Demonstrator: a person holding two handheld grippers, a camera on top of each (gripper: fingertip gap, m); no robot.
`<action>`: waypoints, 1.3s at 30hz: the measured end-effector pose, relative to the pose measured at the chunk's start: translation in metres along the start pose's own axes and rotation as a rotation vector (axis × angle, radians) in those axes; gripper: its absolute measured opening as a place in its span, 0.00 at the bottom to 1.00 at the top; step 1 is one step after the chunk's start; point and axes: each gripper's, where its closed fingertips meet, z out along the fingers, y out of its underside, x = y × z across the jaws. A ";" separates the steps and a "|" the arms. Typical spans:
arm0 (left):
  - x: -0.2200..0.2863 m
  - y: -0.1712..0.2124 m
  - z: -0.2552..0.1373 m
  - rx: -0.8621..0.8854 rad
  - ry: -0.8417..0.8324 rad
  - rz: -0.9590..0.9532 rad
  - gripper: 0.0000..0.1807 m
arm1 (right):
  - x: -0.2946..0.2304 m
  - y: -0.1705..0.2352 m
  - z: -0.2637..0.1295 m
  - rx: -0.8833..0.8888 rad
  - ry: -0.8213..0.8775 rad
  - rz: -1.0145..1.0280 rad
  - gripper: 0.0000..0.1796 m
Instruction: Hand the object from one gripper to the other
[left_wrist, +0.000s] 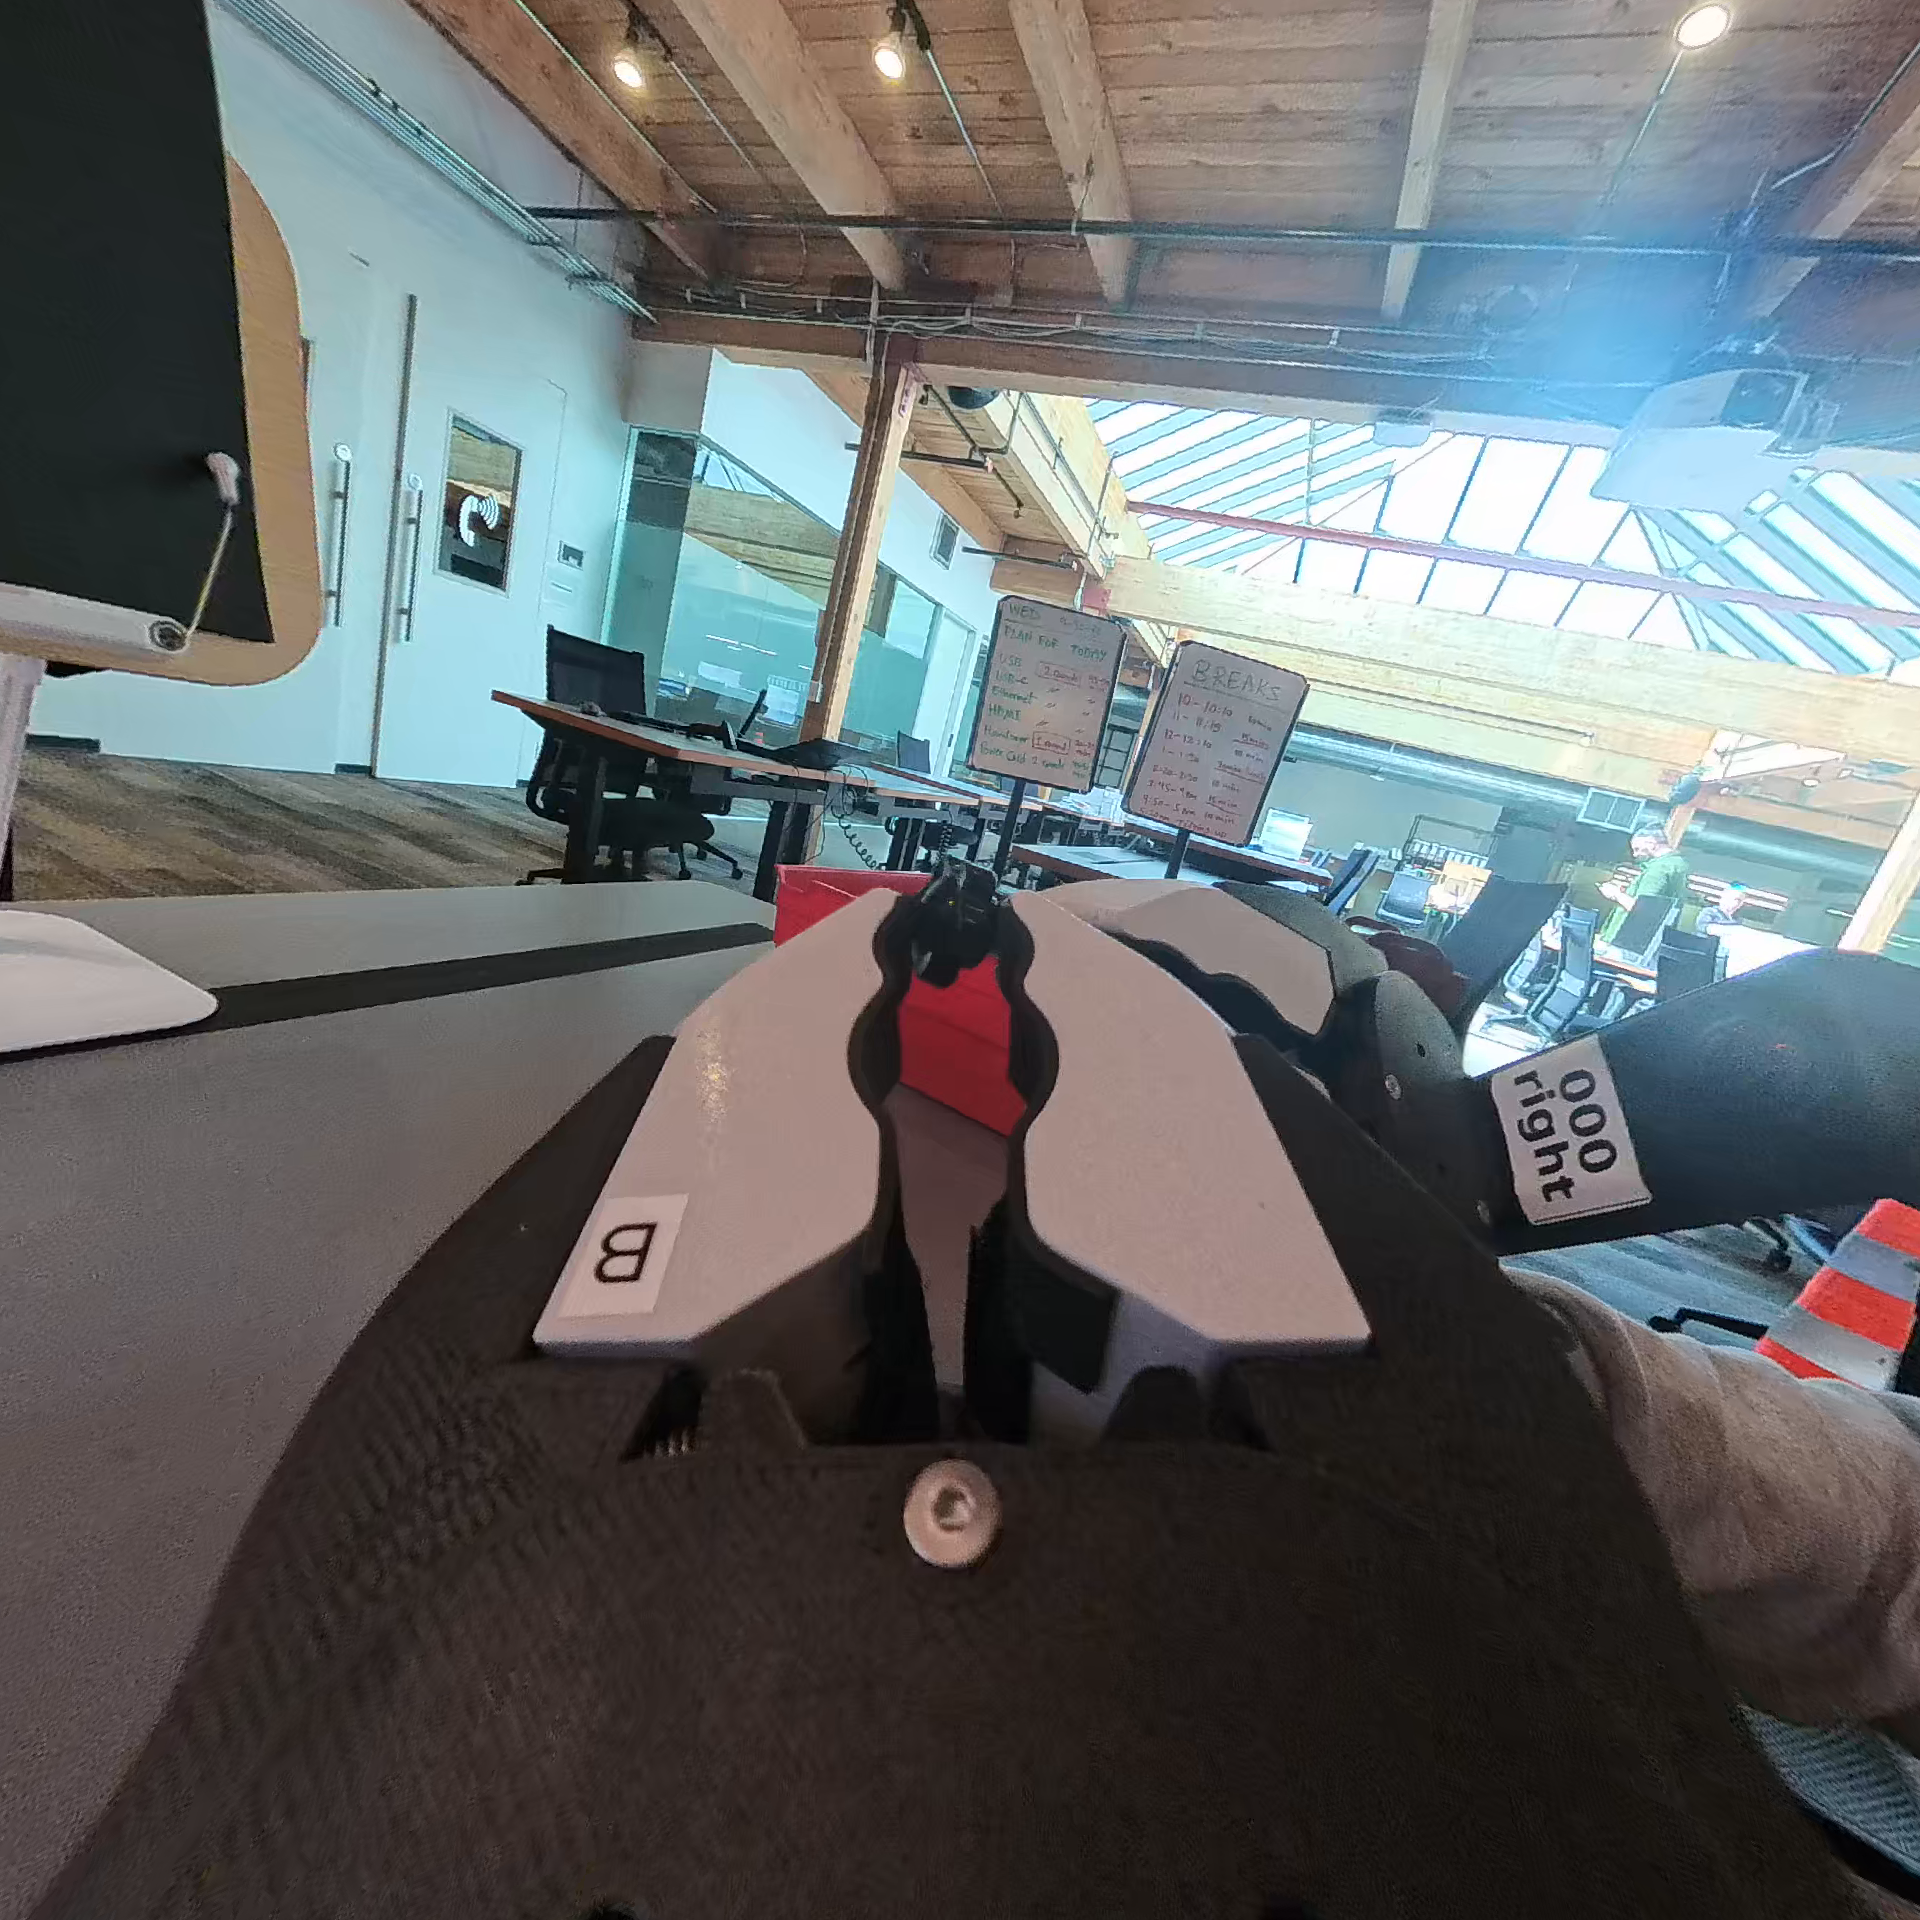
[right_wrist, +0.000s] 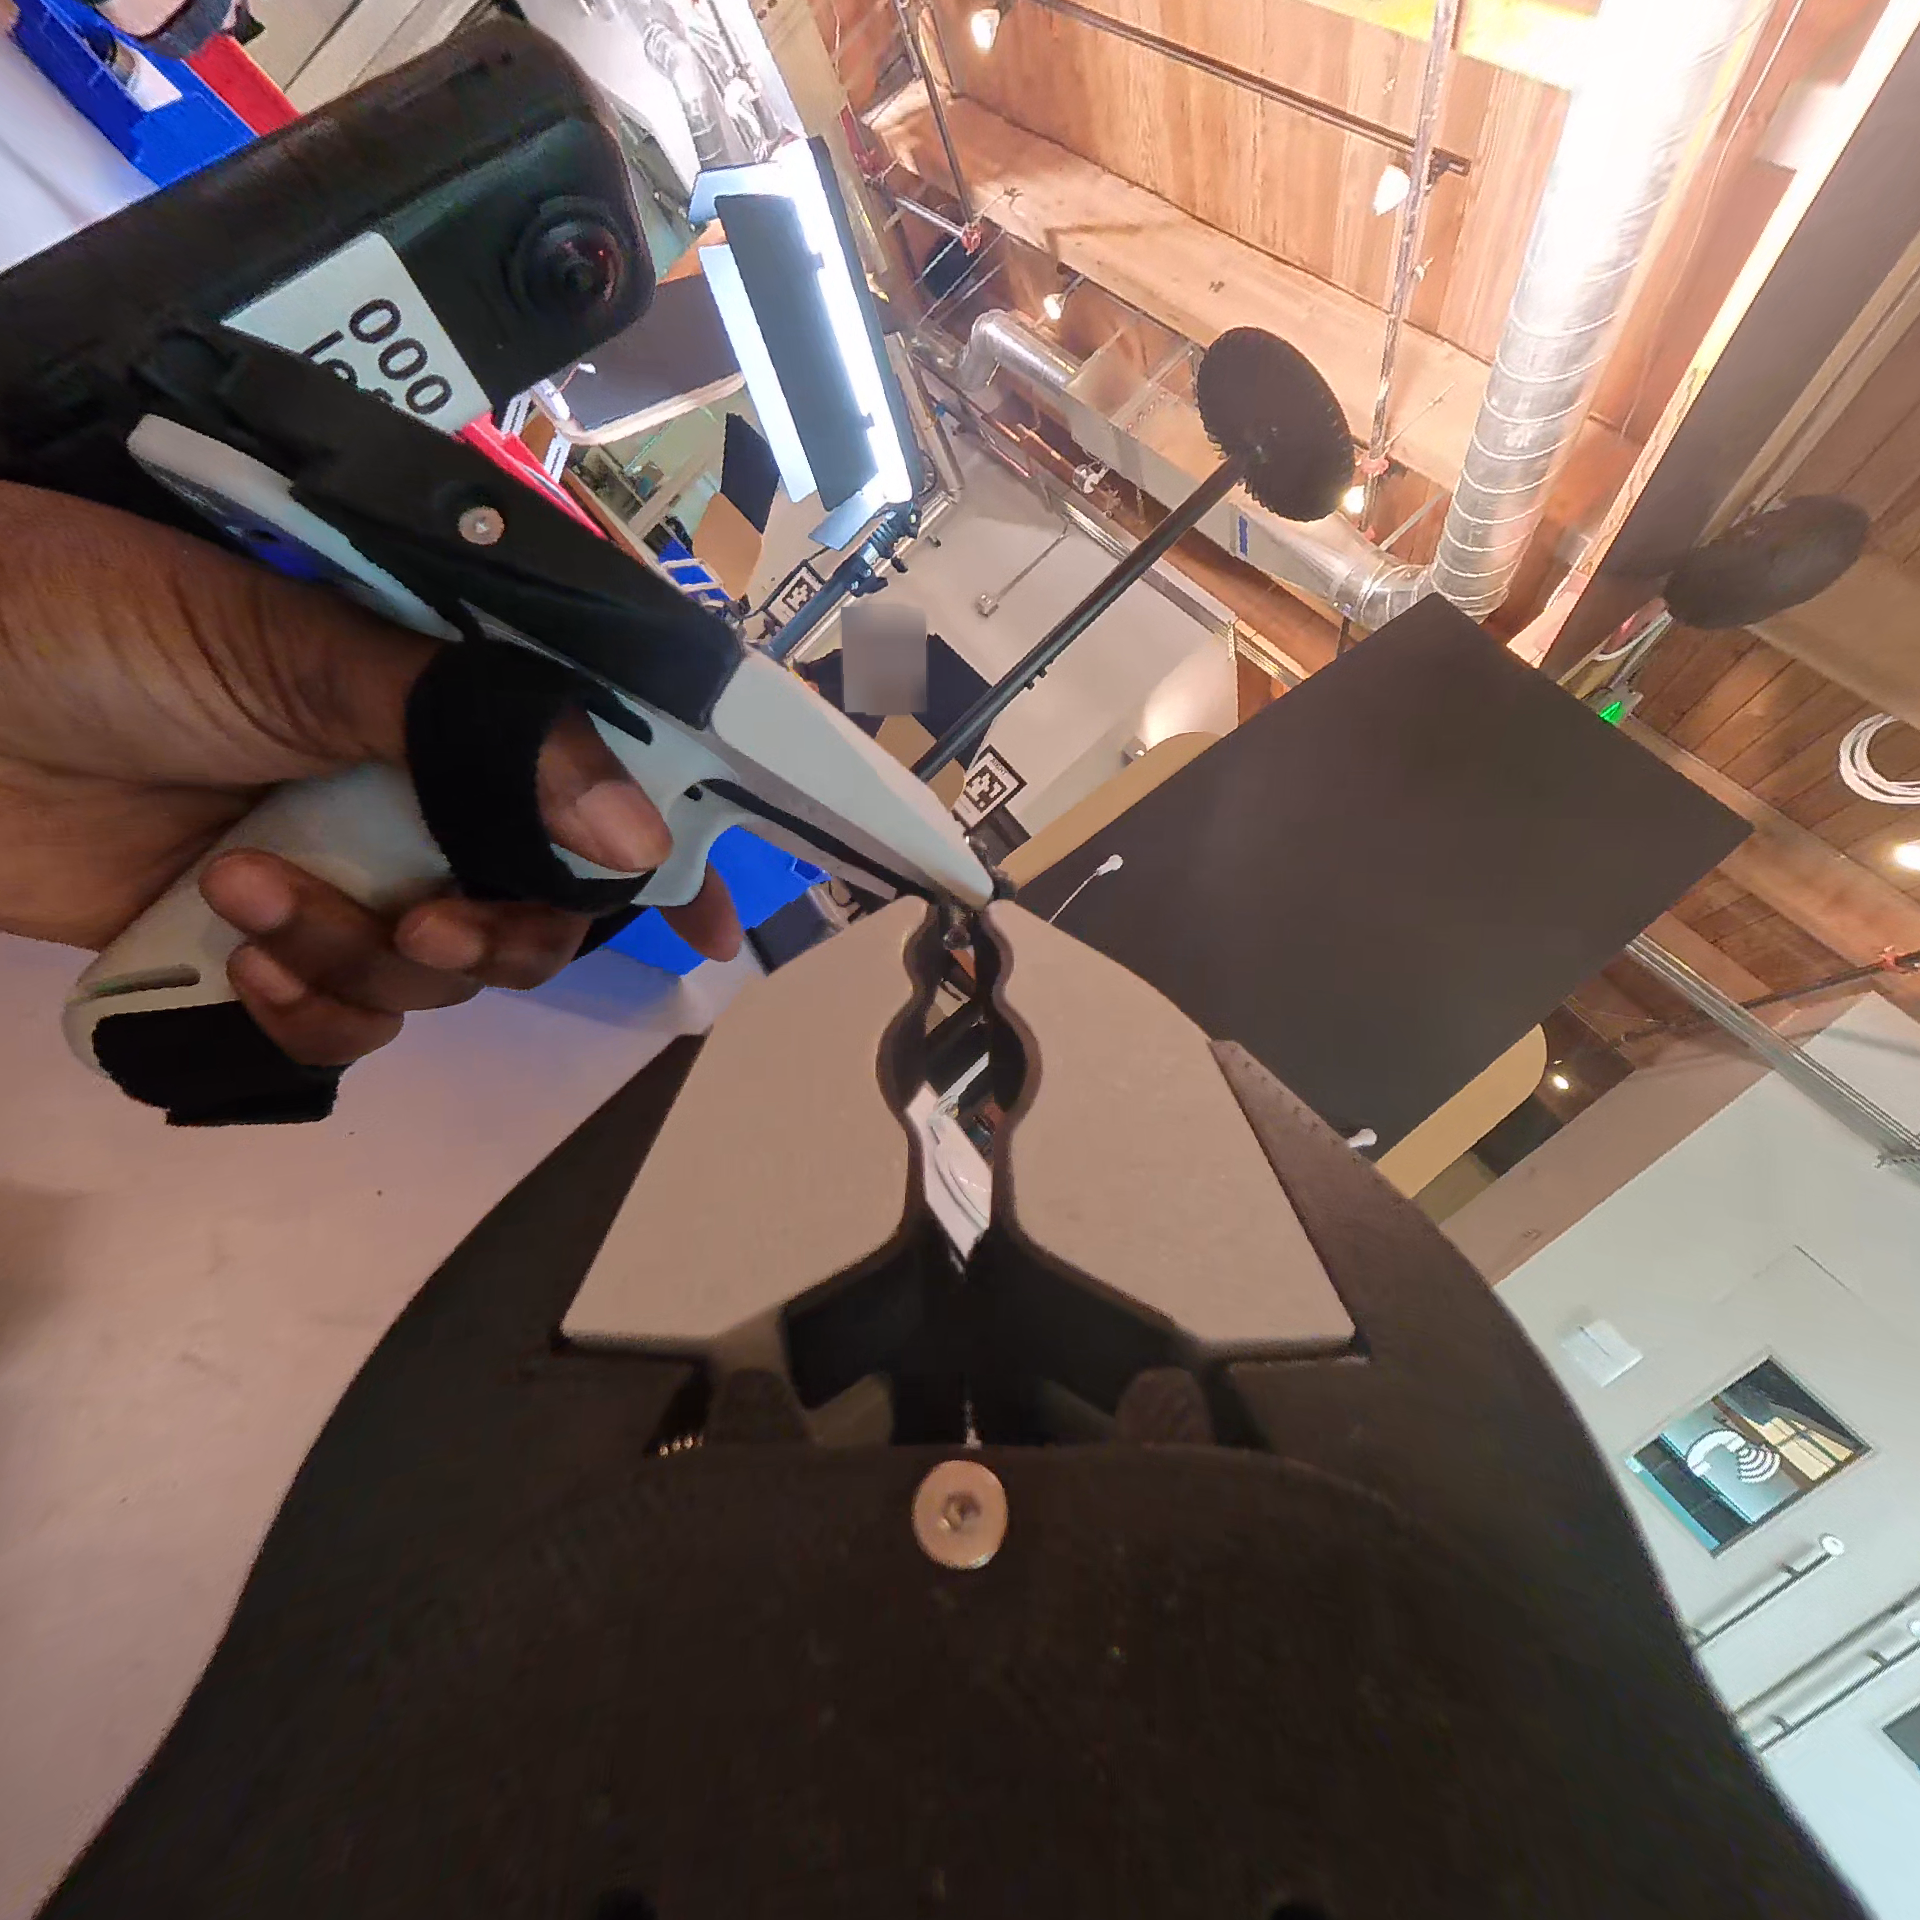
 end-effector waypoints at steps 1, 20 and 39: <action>0.000 0.000 0.000 -0.001 0.006 -0.010 0.08 | 0.000 0.000 0.000 -0.002 -0.004 0.002 0.03; 0.032 0.023 -0.028 -0.230 0.404 0.700 0.26 | -0.019 -0.008 -0.023 0.094 -0.790 1.363 0.03; 0.025 0.031 -0.031 -0.391 0.415 0.289 0.13 | -0.016 -0.015 -0.023 0.202 -0.566 0.759 0.17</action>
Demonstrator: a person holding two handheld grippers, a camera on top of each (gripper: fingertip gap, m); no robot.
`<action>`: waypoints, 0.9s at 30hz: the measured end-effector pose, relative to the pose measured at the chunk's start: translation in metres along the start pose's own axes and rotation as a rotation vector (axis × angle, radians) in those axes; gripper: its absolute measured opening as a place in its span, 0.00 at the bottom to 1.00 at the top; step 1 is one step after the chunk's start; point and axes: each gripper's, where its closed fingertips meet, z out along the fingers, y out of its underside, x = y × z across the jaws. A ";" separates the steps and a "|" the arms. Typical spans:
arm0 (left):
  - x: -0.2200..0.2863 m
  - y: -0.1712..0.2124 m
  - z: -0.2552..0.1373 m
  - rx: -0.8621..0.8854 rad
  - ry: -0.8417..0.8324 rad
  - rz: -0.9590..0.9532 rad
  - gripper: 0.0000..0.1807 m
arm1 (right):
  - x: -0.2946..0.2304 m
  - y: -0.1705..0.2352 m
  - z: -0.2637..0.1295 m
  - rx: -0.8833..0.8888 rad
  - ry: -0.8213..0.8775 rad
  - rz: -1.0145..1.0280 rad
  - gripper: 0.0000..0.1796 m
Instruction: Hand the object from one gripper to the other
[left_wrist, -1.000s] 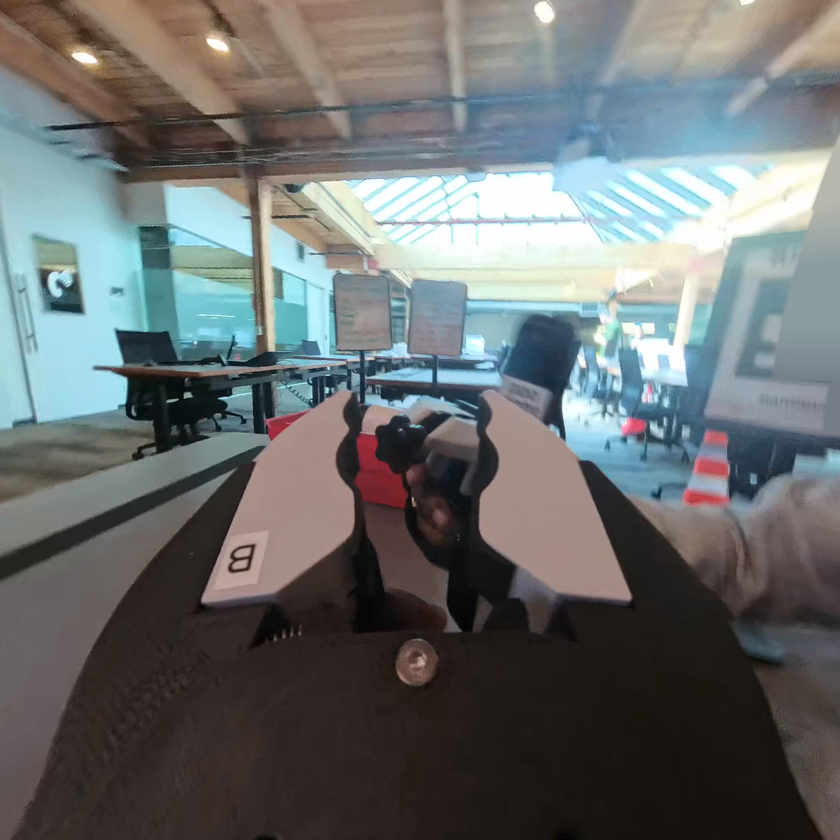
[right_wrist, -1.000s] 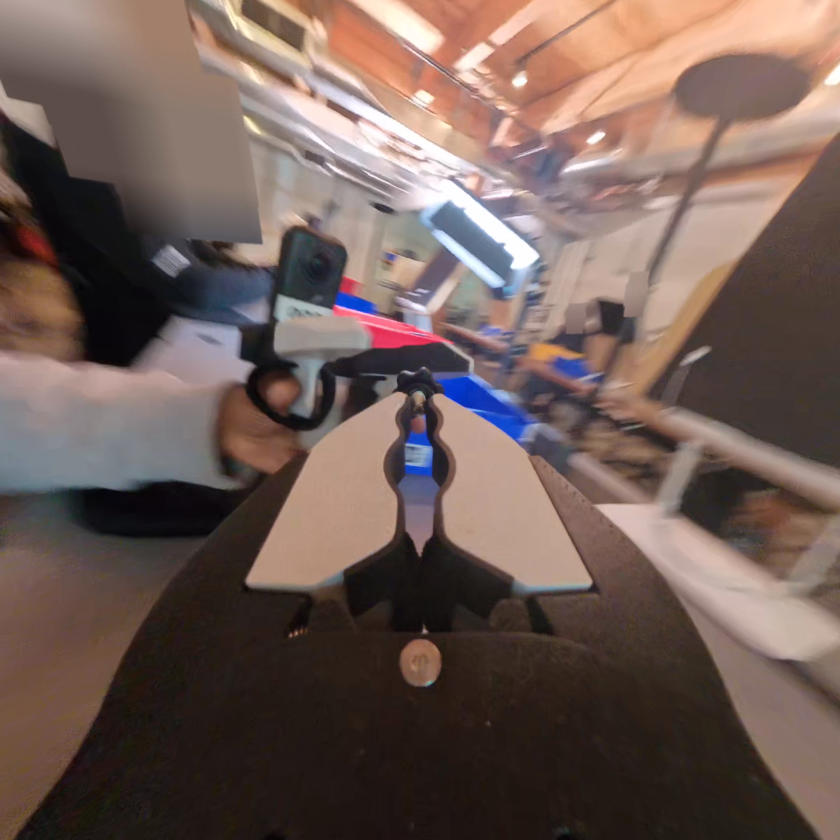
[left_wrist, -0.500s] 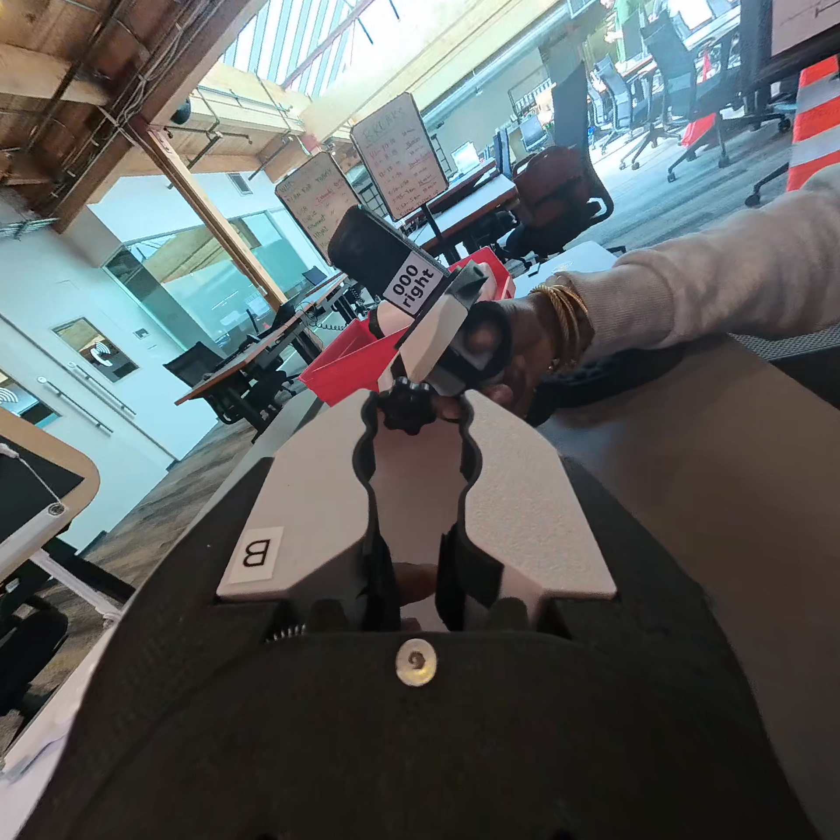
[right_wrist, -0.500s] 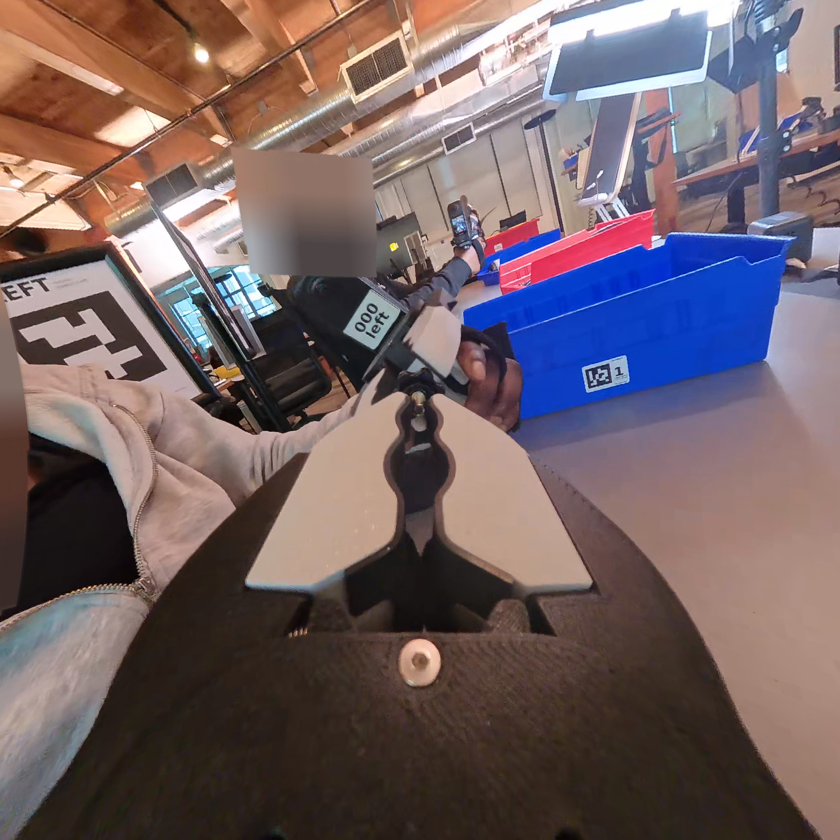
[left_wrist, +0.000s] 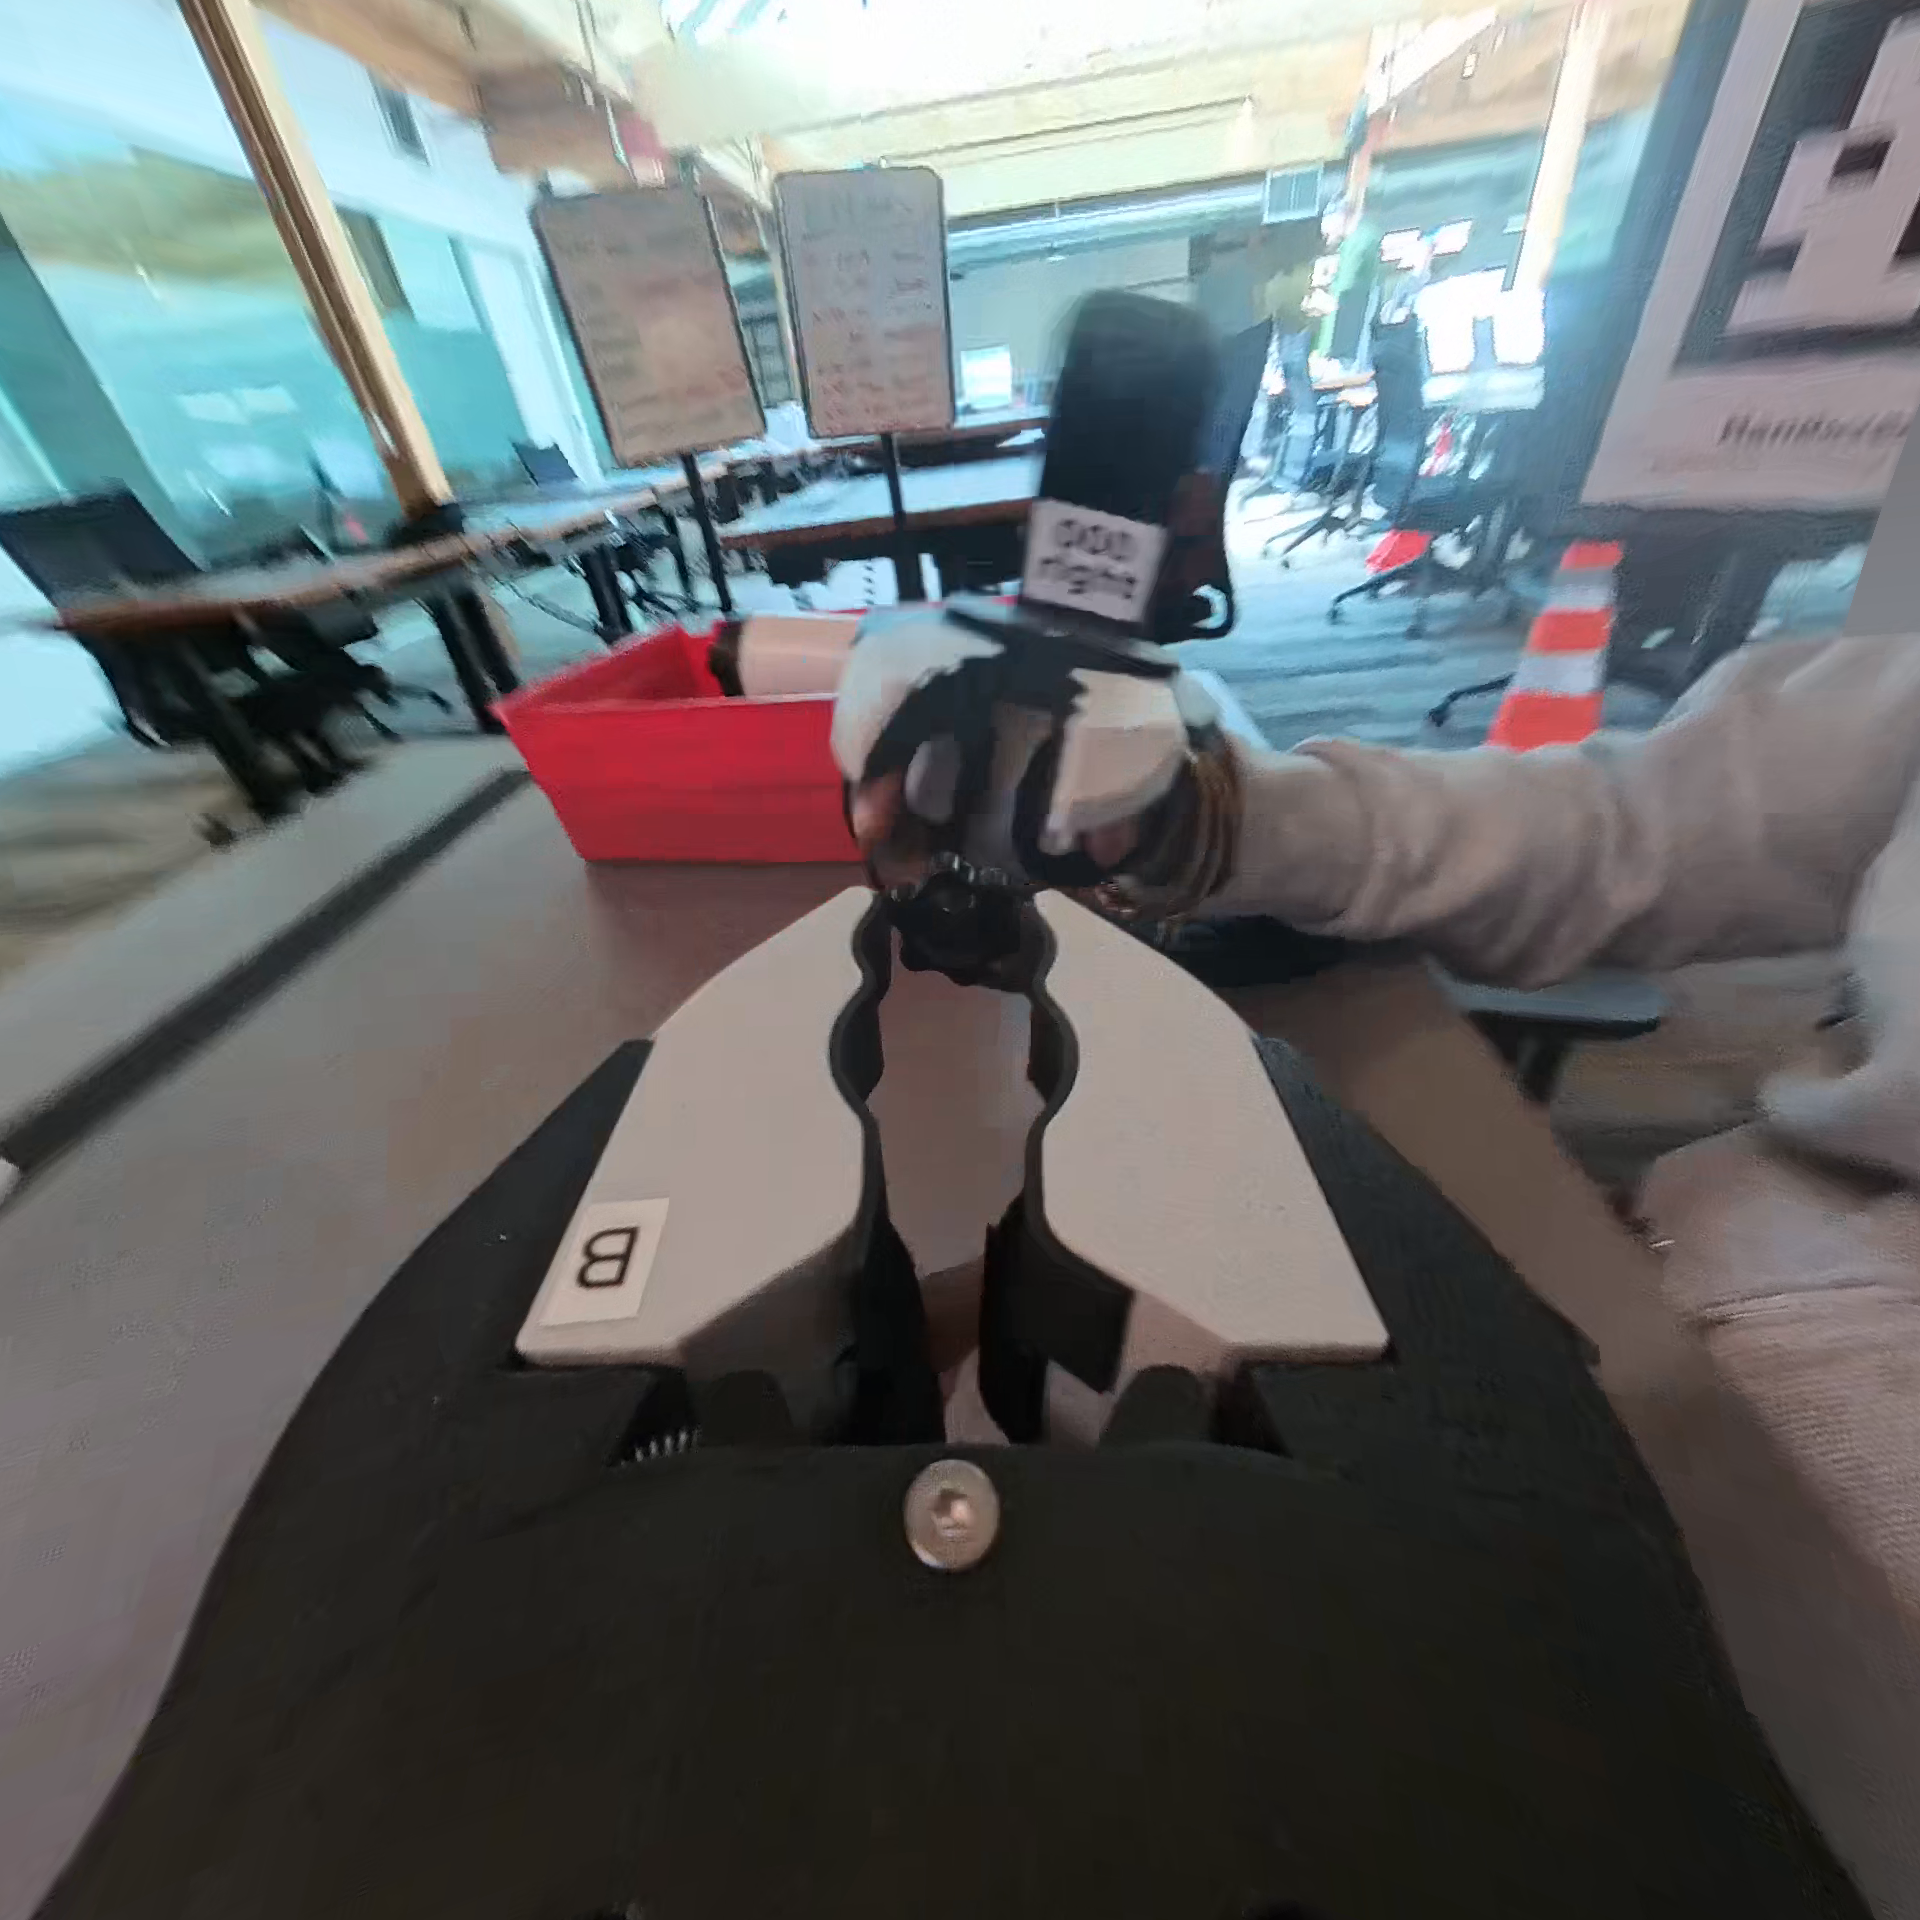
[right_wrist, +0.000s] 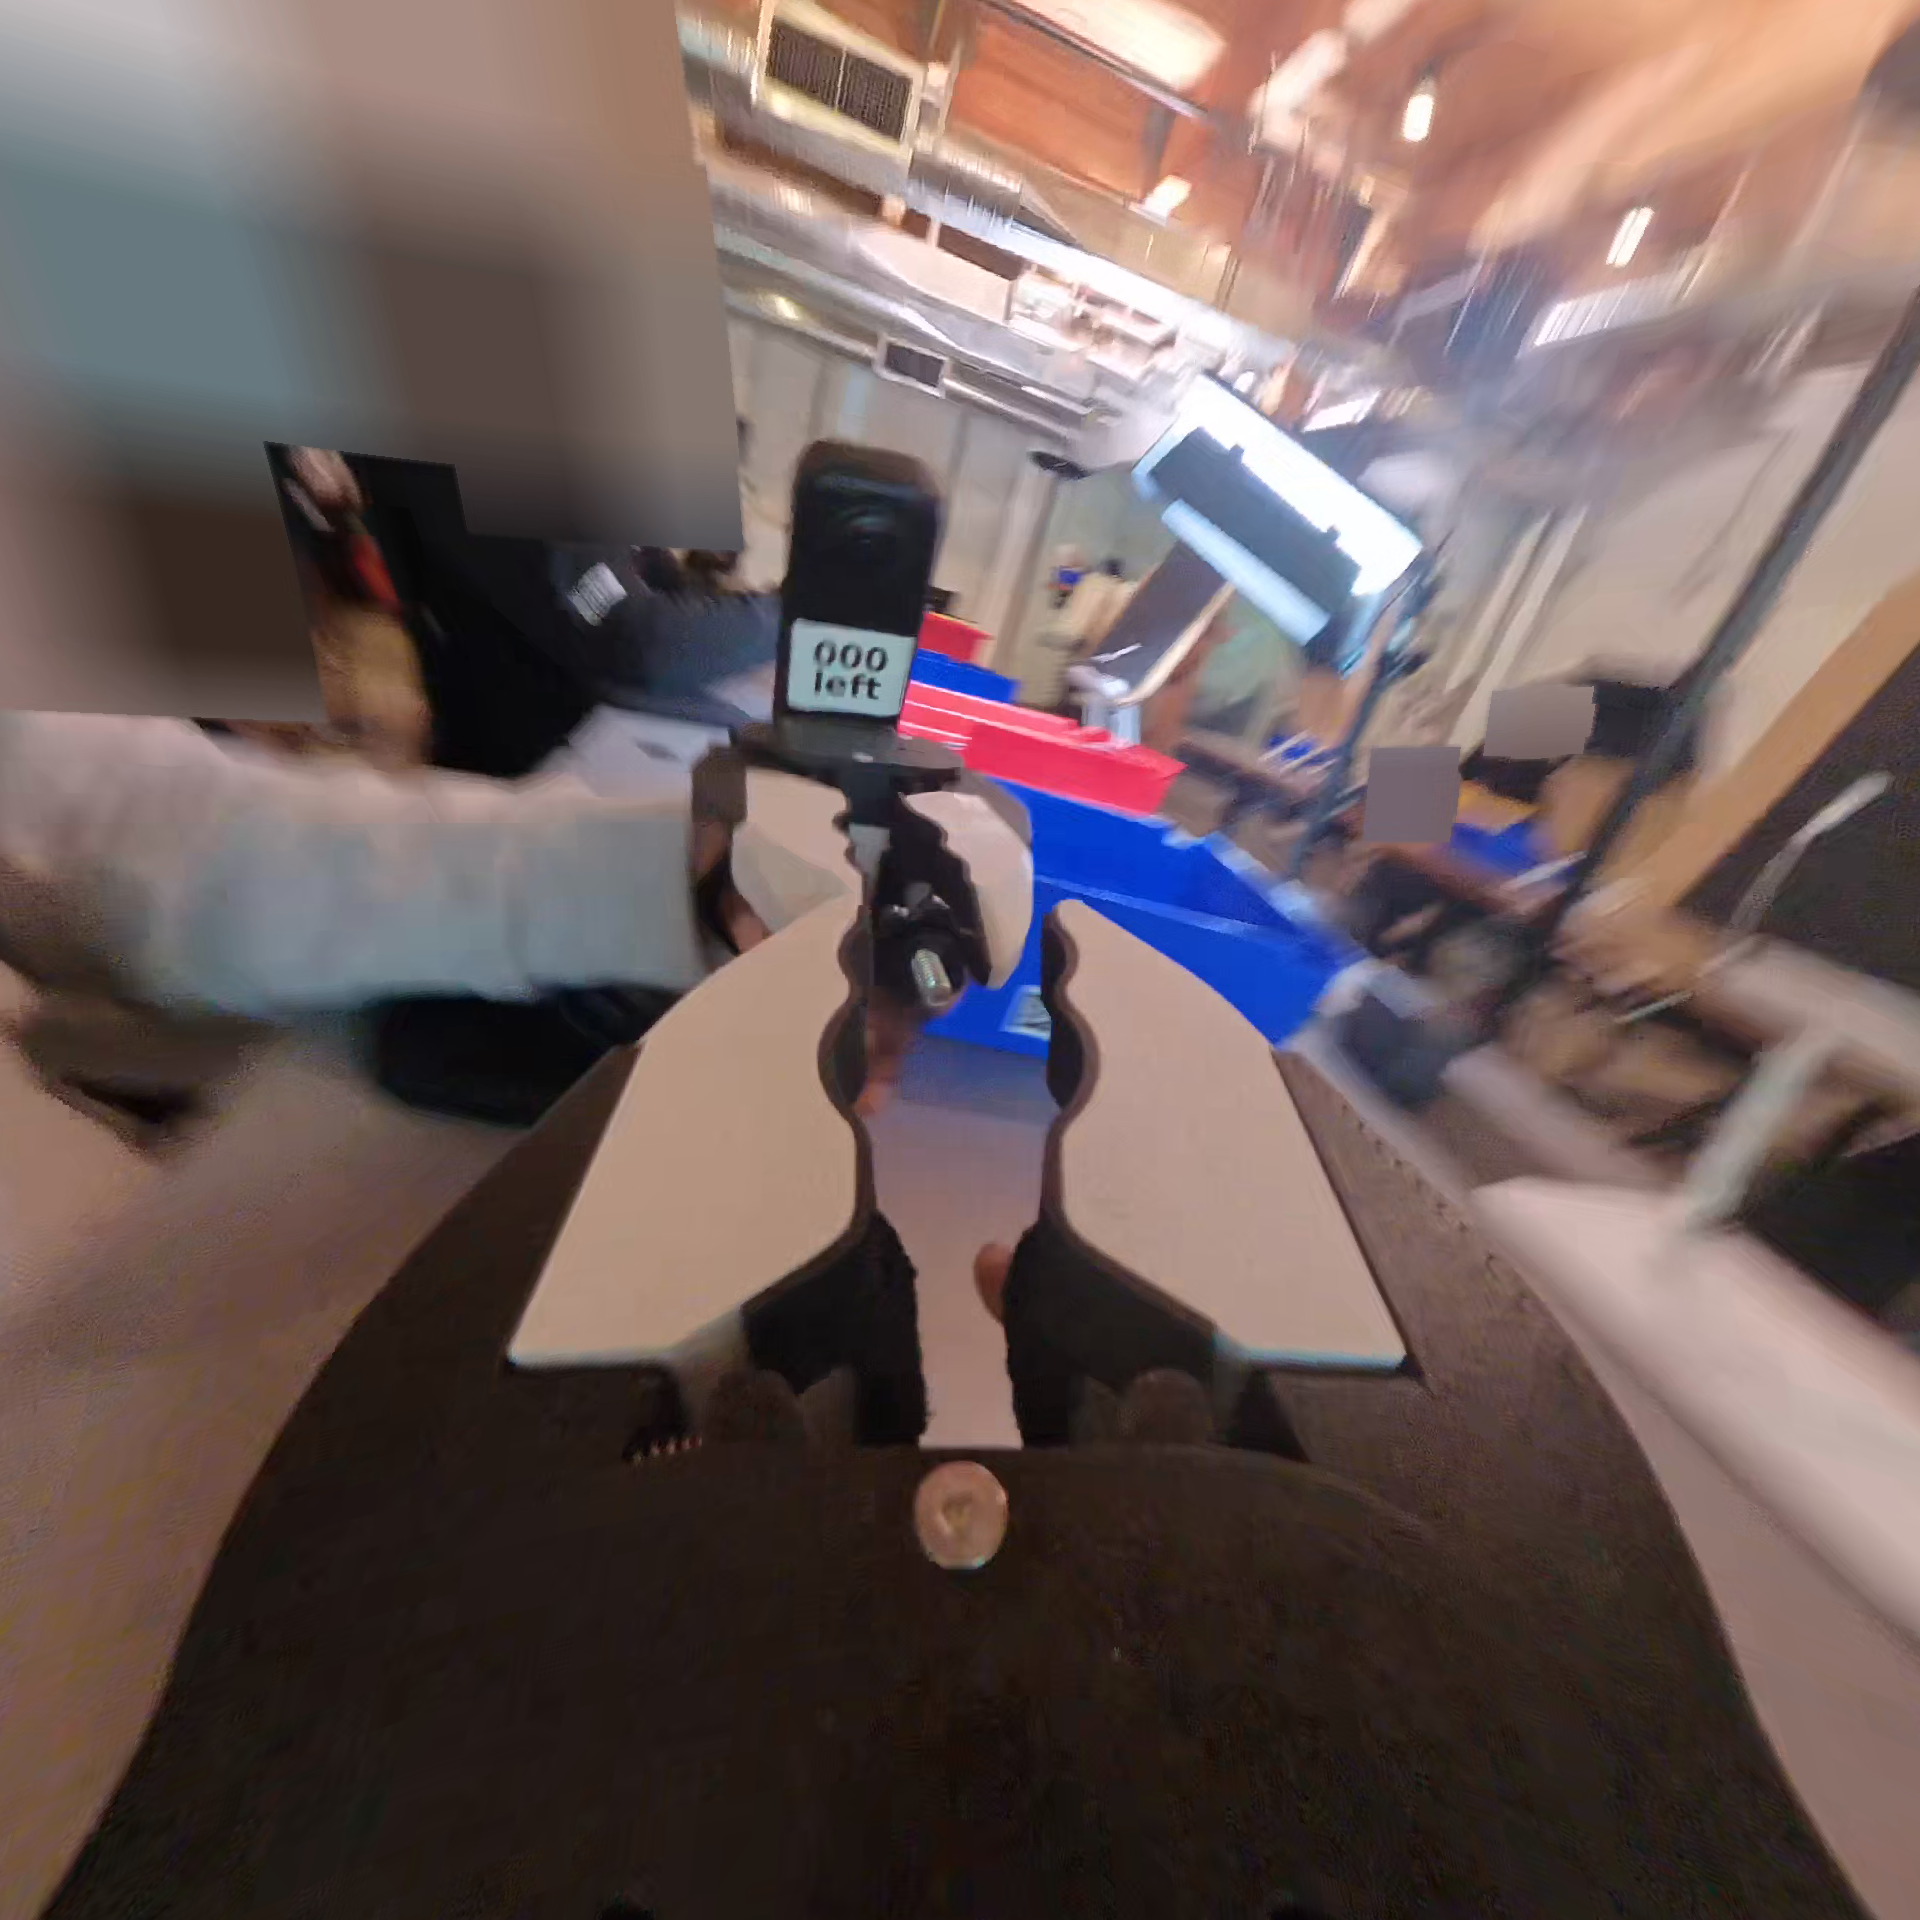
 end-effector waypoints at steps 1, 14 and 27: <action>-0.001 0.003 -0.001 -0.009 0.024 -0.099 0.13 | -0.003 0.000 -0.001 -0.021 0.032 -0.198 0.19; 0.011 0.013 -0.003 -0.042 0.228 -0.567 0.13 | -0.015 0.027 0.004 -0.239 0.067 -0.889 0.04; -0.004 0.006 0.001 -0.037 -0.069 0.274 0.32 | -0.003 0.019 0.000 -0.136 -0.015 -0.013 0.03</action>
